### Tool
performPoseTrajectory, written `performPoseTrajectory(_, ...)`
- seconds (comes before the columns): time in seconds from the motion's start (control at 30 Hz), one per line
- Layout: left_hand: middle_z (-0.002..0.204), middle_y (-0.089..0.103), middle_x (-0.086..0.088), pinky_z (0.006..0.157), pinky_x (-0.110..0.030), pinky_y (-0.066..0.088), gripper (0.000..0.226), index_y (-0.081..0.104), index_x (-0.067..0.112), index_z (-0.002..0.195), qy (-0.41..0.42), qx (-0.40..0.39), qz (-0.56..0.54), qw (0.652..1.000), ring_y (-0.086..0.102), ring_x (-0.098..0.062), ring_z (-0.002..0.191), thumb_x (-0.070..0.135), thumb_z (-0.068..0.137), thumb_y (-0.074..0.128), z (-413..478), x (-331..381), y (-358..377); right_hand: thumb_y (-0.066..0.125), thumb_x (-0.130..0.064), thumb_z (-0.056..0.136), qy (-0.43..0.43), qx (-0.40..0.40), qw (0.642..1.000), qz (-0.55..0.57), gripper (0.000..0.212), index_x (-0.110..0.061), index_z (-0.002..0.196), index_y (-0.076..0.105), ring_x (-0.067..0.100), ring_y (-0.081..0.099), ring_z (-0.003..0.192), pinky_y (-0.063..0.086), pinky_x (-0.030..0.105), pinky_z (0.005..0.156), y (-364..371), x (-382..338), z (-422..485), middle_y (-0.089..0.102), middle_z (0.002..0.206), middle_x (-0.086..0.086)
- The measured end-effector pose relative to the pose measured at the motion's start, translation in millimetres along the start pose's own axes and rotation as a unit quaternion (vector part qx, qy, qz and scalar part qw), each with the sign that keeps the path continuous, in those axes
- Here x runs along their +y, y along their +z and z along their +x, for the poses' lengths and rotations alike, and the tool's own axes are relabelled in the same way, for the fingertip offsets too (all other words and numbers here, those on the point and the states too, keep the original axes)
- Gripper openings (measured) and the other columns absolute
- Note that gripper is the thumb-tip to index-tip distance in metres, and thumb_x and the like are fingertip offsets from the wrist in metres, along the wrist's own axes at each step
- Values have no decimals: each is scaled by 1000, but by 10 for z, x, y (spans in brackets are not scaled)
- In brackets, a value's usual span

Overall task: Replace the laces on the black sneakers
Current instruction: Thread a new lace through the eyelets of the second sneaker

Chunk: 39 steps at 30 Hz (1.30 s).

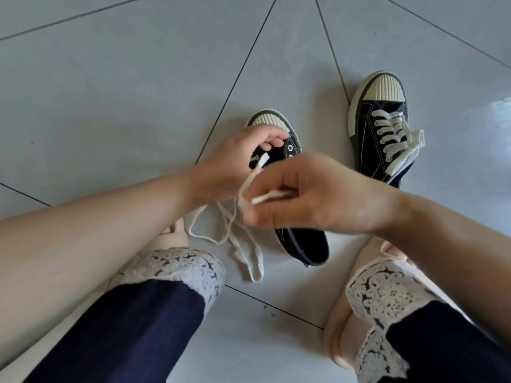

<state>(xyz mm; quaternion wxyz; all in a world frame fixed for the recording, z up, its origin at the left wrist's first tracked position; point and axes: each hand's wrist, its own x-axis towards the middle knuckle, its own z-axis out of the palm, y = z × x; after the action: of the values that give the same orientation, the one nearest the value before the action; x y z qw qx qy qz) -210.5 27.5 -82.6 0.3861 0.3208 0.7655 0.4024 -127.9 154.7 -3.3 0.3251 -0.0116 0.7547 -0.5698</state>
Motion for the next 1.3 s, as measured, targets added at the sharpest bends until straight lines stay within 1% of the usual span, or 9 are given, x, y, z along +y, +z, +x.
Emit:
performPoseTrajectory(0.17,94,61,12,75,-6,37,47,62,17,106,-61,80,31,994,56,1,88,-11,74,41,-28,-23,-125,51,-39,87,104,15,994,-10,31,-25,114,55,1,50,53,35,15,50,-36,126,-29,47,63,-10)
performPoseTrajectory(0.27,96,63,-1,81,-8,42,42,61,11,104,-75,126,-12,989,59,-10,90,-16,79,40,23,5,-190,45,-16,95,135,109,968,182,16,-2,98,51,9,33,48,28,21,46,3,196,-13,38,62,-1)
performPoseTrajectory(0.4,90,63,1,81,-13,46,22,58,9,101,-47,91,-171,980,61,-4,87,-5,89,46,34,245,-143,40,-12,98,78,87,958,262,24,-11,80,55,9,31,48,29,20,46,178,210,-41,38,61,3)
performPoseTrajectory(0.67,89,67,-6,77,-27,54,61,59,12,100,-183,-61,-476,858,63,-16,83,56,93,17,46,343,-51,38,-36,95,41,306,935,175,34,-22,104,68,6,46,118,37,24,103,183,275,-67,59,115,0)
performPoseTrajectory(0.83,83,64,-6,74,-28,53,47,59,11,104,-149,-117,-443,877,61,-16,72,47,75,48,-19,303,37,45,-26,97,51,393,906,148,22,-29,108,64,2,41,117,38,20,101,153,375,46,49,110,-6)
performPoseTrajectory(0.93,56,54,8,46,-14,39,12,58,17,78,-154,-49,-371,915,43,-2,47,26,84,54,-8,345,70,46,-28,96,57,364,912,183,21,-31,111,61,6,48,114,41,26,99,104,431,136,53,97,-13)
performPoseTrajectory(1.07,55,50,2,35,-10,23,19,63,16,76,-173,83,-266,945,33,1,34,13,92,52,43,313,28,61,-42,85,157,359,910,133,48,-25,128,49,3,55,97,44,21,87,2,631,176,56,109,-7)
performPoseTrajectory(1.17,50,47,1,37,-4,28,14,67,6,81,-180,147,-229,945,38,1,32,12,89,57,74,276,48,71,-40,74,229,291,924,-98,62,-18,128,48,14,52,101,41,25,88,-3,735,206,50,117,0)
performPoseTrajectory(1.3,35,44,12,58,-13,40,14,68,10,73,-185,176,-149,955,42,0,42,16,84,62,143,207,182,60,-22,79,192,332,910,-154,28,-15,105,67,22,63,85,50,35,79,-24,719,205,69,97,6)
